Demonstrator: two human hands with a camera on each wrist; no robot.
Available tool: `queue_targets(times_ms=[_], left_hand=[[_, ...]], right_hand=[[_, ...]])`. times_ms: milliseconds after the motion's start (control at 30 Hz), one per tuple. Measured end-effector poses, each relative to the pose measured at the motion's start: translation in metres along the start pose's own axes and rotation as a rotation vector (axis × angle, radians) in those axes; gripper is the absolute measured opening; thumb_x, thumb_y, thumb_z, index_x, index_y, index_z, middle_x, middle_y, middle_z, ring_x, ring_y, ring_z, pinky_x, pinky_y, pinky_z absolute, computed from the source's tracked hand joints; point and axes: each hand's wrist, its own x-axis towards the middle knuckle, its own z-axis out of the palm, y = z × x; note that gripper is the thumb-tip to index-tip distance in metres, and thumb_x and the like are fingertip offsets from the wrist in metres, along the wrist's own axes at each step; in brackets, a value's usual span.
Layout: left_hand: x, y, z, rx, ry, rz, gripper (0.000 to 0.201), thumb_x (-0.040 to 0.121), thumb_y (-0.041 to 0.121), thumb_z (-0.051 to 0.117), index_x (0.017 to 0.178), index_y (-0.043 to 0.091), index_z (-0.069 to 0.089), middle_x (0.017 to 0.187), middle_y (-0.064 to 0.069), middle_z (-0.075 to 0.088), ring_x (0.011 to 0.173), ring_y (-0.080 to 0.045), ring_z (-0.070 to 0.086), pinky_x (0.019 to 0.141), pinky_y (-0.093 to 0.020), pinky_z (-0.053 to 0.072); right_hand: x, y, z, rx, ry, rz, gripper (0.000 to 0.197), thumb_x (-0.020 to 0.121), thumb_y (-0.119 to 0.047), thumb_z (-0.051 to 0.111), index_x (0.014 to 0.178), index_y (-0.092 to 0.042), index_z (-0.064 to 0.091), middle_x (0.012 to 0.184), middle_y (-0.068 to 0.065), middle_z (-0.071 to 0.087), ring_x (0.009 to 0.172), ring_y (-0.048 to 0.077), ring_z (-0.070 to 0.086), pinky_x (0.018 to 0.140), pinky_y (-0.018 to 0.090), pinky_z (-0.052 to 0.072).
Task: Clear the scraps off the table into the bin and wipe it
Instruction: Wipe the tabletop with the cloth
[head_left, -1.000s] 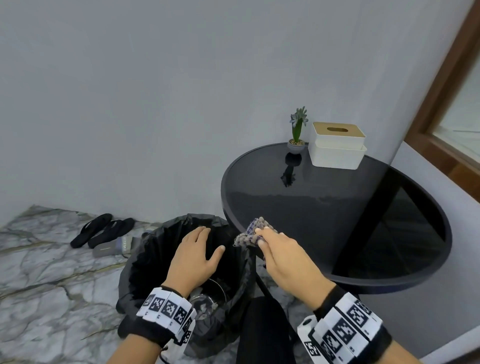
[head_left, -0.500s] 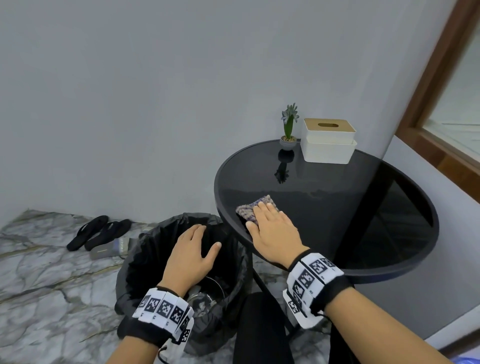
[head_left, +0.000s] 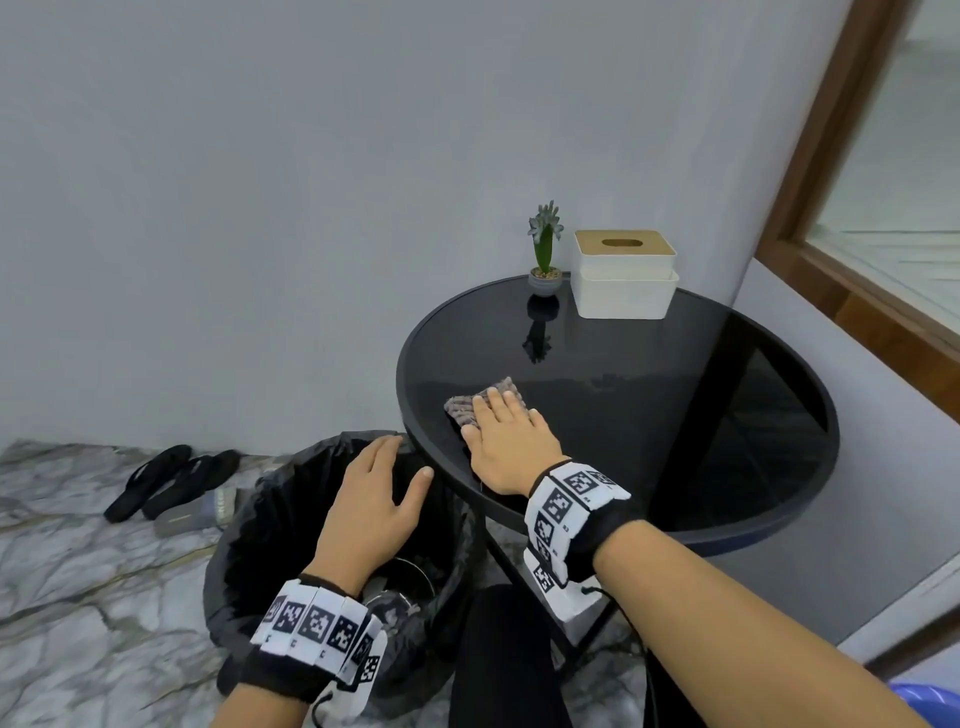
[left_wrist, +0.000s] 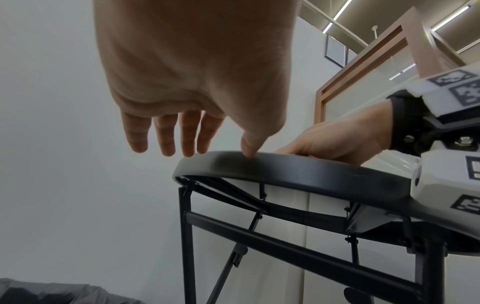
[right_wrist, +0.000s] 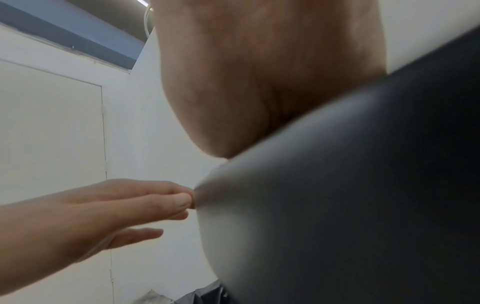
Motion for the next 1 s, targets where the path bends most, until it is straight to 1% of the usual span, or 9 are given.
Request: queue_targets(times_ms=[100, 200, 267, 367, 467, 600, 667, 833, 1000], left_hand=[[0.002, 0.01, -0.007, -0.023, 0.033, 0.061, 0.058, 0.094, 0.055, 0.045, 0.14, 0.02, 0.045, 0.144, 0.004, 0.046, 0.136, -0.014, 0.038, 0.109, -0.028, 0.03], [0.006, 0.014, -0.008, -0.036, 0.02, 0.069, 0.063, 0.093, 0.061, 0.041, 0.143, 0.021, 0.042, 0.147, 0.006, 0.043, 0.138, -0.012, 0.035, 0.113, -0.033, 0.032], [0.008, 0.018, -0.006, -0.045, 0.004, 0.068, 0.066, 0.093, 0.062, 0.041, 0.145, 0.021, 0.04, 0.15, 0.006, 0.041, 0.14, -0.012, 0.032, 0.114, -0.034, 0.03], [0.007, 0.025, -0.002, -0.049, -0.012, 0.069, 0.066, 0.093, 0.059, 0.043, 0.147, 0.021, 0.038, 0.153, 0.006, 0.036, 0.143, -0.01, 0.028, 0.114, -0.029, 0.025], [0.006, 0.026, 0.001, -0.061, -0.022, 0.051, 0.066, 0.092, 0.061, 0.044, 0.147, 0.023, 0.038, 0.155, 0.008, 0.033, 0.143, -0.008, 0.026, 0.114, -0.03, 0.026], [0.007, 0.024, 0.0, -0.063, -0.023, 0.049, 0.066, 0.092, 0.06, 0.046, 0.146, 0.022, 0.04, 0.154, 0.008, 0.034, 0.143, -0.008, 0.028, 0.114, -0.029, 0.026], [0.006, 0.024, 0.0, -0.067, -0.019, 0.055, 0.065, 0.092, 0.059, 0.046, 0.145, 0.022, 0.041, 0.153, 0.007, 0.036, 0.142, -0.009, 0.031, 0.115, -0.031, 0.028], [0.006, 0.025, -0.002, -0.074, -0.006, 0.063, 0.062, 0.092, 0.056, 0.049, 0.143, 0.021, 0.044, 0.15, 0.005, 0.04, 0.139, -0.01, 0.035, 0.114, -0.033, 0.031], [0.005, 0.022, -0.001, -0.066, -0.013, 0.067, 0.065, 0.09, 0.06, 0.046, 0.144, 0.022, 0.043, 0.151, 0.006, 0.04, 0.139, -0.01, 0.036, 0.114, -0.034, 0.032]], right_hand=[[-0.005, 0.013, -0.003, -0.007, 0.005, 0.046, 0.059, 0.102, -0.04, 0.015, 0.154, -0.015, 0.002, 0.163, 0.003, -0.006, 0.15, 0.019, -0.007, 0.12, 0.044, 0.002], [-0.01, 0.029, -0.005, -0.012, 0.029, 0.097, 0.059, 0.101, -0.04, 0.016, 0.154, -0.015, 0.004, 0.163, 0.004, -0.004, 0.15, 0.02, -0.005, 0.12, 0.044, 0.003], [-0.014, 0.044, -0.006, -0.003, 0.051, 0.135, 0.059, 0.101, -0.04, 0.016, 0.154, -0.016, 0.006, 0.163, 0.004, -0.002, 0.15, 0.02, -0.004, 0.12, 0.044, 0.004], [-0.021, 0.068, -0.009, 0.002, 0.113, 0.205, 0.059, 0.101, -0.04, 0.016, 0.154, -0.016, 0.009, 0.163, 0.004, 0.001, 0.15, 0.021, -0.001, 0.12, 0.044, 0.006], [-0.026, 0.089, -0.01, 0.015, 0.198, 0.295, 0.058, 0.1, -0.039, 0.019, 0.153, -0.016, 0.015, 0.163, 0.004, 0.007, 0.15, 0.021, 0.003, 0.119, 0.044, 0.008], [-0.027, 0.094, -0.007, 0.032, 0.312, 0.374, 0.056, 0.1, -0.035, 0.023, 0.151, -0.014, 0.023, 0.162, 0.006, 0.016, 0.149, 0.021, 0.009, 0.119, 0.045, 0.011], [-0.027, 0.085, -0.005, 0.02, 0.321, 0.337, 0.056, 0.1, -0.035, 0.023, 0.151, -0.012, 0.023, 0.161, 0.006, 0.017, 0.149, 0.022, 0.01, 0.119, 0.045, 0.011], [-0.026, 0.046, 0.003, 0.03, 0.237, 0.076, 0.056, 0.101, -0.037, 0.019, 0.153, -0.016, 0.019, 0.163, 0.001, 0.012, 0.149, 0.016, 0.006, 0.12, 0.041, 0.008], [-0.032, 0.023, 0.013, -0.02, 0.176, -0.1, 0.056, 0.102, -0.04, 0.015, 0.154, -0.02, 0.014, 0.163, -0.004, 0.008, 0.149, 0.012, 0.002, 0.121, 0.037, 0.004]])
